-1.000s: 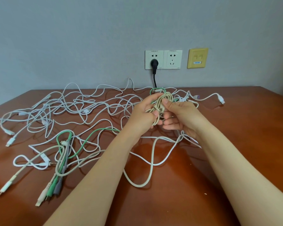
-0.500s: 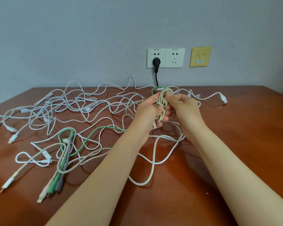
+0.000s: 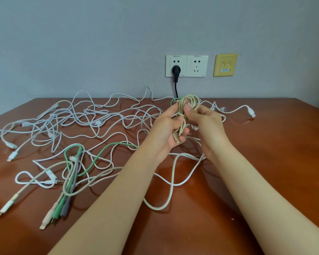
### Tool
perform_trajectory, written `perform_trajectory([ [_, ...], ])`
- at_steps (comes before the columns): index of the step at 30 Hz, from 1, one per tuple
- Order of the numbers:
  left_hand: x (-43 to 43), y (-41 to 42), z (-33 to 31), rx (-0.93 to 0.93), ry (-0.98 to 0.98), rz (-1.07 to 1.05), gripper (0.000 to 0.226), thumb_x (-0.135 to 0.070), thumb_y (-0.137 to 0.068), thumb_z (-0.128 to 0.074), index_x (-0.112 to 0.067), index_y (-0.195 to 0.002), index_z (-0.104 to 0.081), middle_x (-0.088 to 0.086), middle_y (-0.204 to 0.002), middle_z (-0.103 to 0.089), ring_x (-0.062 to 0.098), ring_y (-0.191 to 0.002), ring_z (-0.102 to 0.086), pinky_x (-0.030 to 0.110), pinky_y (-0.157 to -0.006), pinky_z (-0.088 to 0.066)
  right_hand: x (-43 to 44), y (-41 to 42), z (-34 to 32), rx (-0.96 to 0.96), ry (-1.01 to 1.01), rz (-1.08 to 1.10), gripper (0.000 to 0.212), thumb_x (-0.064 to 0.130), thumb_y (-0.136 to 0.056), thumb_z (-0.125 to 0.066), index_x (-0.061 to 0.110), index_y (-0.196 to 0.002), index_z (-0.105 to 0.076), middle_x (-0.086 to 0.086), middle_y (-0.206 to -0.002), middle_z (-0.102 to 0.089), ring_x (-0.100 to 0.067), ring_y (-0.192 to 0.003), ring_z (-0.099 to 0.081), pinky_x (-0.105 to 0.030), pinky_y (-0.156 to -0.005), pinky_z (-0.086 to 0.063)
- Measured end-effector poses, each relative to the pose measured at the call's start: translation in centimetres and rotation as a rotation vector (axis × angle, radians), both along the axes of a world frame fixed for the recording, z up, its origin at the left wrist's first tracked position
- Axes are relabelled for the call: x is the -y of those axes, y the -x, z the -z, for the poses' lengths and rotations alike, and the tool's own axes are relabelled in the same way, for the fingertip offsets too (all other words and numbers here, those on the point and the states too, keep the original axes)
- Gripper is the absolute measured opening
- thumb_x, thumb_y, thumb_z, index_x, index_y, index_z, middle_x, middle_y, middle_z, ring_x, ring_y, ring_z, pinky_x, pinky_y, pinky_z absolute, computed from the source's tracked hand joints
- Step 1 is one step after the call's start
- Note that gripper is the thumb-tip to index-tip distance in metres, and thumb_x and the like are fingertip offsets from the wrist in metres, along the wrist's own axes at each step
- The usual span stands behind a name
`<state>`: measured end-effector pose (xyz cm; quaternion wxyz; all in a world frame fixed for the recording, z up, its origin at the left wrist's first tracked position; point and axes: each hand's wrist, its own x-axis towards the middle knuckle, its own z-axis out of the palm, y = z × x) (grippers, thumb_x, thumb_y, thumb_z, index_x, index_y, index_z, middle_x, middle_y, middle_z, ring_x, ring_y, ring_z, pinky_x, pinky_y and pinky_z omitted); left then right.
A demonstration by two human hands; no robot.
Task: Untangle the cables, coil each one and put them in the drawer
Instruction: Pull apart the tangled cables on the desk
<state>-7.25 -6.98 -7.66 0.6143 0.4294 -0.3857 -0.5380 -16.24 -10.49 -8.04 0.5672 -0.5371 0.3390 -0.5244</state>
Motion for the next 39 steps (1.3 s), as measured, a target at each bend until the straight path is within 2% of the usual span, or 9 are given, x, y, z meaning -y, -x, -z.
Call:
perform_trajectory([
  [5, 0.2, 0.2, 0.4, 0.094, -0.018, -0.016, 0.048, 0.003, -0.097, -0.034, -0.026, -0.131, -0.050, 0.001, -0.075, -0.053, 0.007, -0.044, -0.052, 0.018, -0.045, -0.036, 0.2, -0.1, 0.3, 0.036, 0.014, 0.072, 0.013, 0.002, -0.088, -0.059, 0.009, -0.099, -0.061, -0.002, -0.075, -0.064, -0.011, -0.068, -0.060, -0.032, -0.078, -0.050],
  [8, 0.3, 0.3, 0.4, 0.209, 0.029, -0.054, 0.044, 0.005, -0.095, -0.037, -0.027, -0.121, -0.054, 0.002, -0.092, -0.059, 0.013, -0.074, -0.057, 0.025, -0.062, -0.044, 0.4, 0.0, 0.4, 0.050, 0.036, 0.100, 0.015, 0.001, -0.087, -0.060, 0.010, -0.099, -0.059, 0.002, -0.072, -0.063, -0.007, -0.063, -0.060, -0.024, -0.070, -0.050],
  [10, 0.3, 0.3, 0.3, 0.288, 0.082, -0.104, 0.045, 0.010, -0.092, -0.038, -0.022, -0.119, -0.056, 0.004, -0.104, -0.060, 0.012, -0.088, -0.056, 0.017, -0.071, -0.046, 0.5, 0.0, 0.6, 0.041, 0.054, 0.110, 0.016, 0.000, -0.086, -0.060, 0.014, -0.093, -0.058, 0.001, -0.074, -0.064, -0.008, -0.065, -0.061, -0.024, -0.071, -0.051],
  [12, 0.2, 0.2, 0.2, 0.330, 0.120, -0.126, 0.048, 0.014, -0.088, -0.038, -0.016, -0.121, -0.056, 0.004, -0.105, -0.060, 0.005, -0.083, -0.055, 0.006, -0.064, -0.044, 0.5, -0.2, 0.8, 0.038, 0.057, 0.103, 0.019, 0.000, -0.086, -0.060, 0.018, -0.089, -0.056, 0.000, -0.077, -0.065, -0.010, -0.068, -0.061, -0.025, -0.073, -0.050],
  [22, 0.2, -0.1, 0.3, 0.354, 0.214, -0.169, 0.041, 0.008, -0.087, -0.054, -0.013, -0.121, -0.060, -0.003, -0.086, -0.063, -0.005, -0.065, -0.058, 0.005, -0.061, -0.045, 0.9, -0.2, 0.7, -0.005, 0.088, 0.167, 0.003, 0.010, -0.092, -0.056, 0.011, -0.091, -0.058, -0.007, -0.077, -0.062, -0.020, -0.072, -0.059, -0.042, -0.082, -0.050],
  [27, 0.2, -0.3, 0.3, 0.293, 0.210, -0.211, 0.026, -0.003, -0.087, -0.061, -0.020, -0.108, -0.063, -0.002, -0.090, -0.064, 0.005, -0.081, -0.061, 0.010, -0.072, -0.048, 0.6, -0.3, 0.6, 0.009, 0.073, 0.092, 0.005, 0.016, -0.093, -0.055, 0.013, -0.091, -0.058, -0.001, -0.080, -0.064, -0.011, -0.073, -0.061, -0.033, -0.083, -0.050],
  [31, 0.5, -0.9, 0.6, 0.209, 0.162, -0.269, 0.029, 0.004, -0.087, -0.058, -0.021, -0.102, -0.062, 0.004, -0.097, -0.066, 0.014, -0.087, -0.063, 0.021, -0.075, -0.051, 0.3, -0.2, 0.5, 0.070, 0.007, -0.062, 0.023, 0.013, -0.099, -0.041, 0.018, -0.089, -0.061, -0.001, -0.086, -0.064, -0.013, -0.073, -0.057, -0.030, -0.069, -0.049],
  [35, 0.2, -1.1, 0.2, 0.031, 0.157, -0.259, 0.026, 0.009, -0.089, -0.052, -0.014, -0.099, -0.059, 0.004, -0.089, -0.065, 0.014, -0.080, -0.064, 0.023, -0.072, -0.055, 0.2, -0.3, 0.3, 0.072, -0.008, -0.119, 0.021, 0.004, -0.094, -0.046, 0.018, -0.090, -0.061, 0.001, -0.077, -0.063, -0.008, -0.064, -0.060, -0.022, -0.061, -0.049],
  [39, 0.3, -0.8, 0.3, 0.060, 0.143, -0.283, 0.026, 0.010, -0.090, -0.049, -0.011, -0.104, -0.055, 0.001, -0.087, -0.064, 0.011, -0.077, -0.062, 0.021, -0.072, -0.053, 0.4, -0.2, 0.5, 0.002, -0.016, -0.135, 0.016, 0.004, -0.091, -0.051, 0.017, -0.090, -0.061, -0.002, -0.073, -0.061, -0.005, -0.056, -0.058, -0.021, -0.057, -0.047],
])
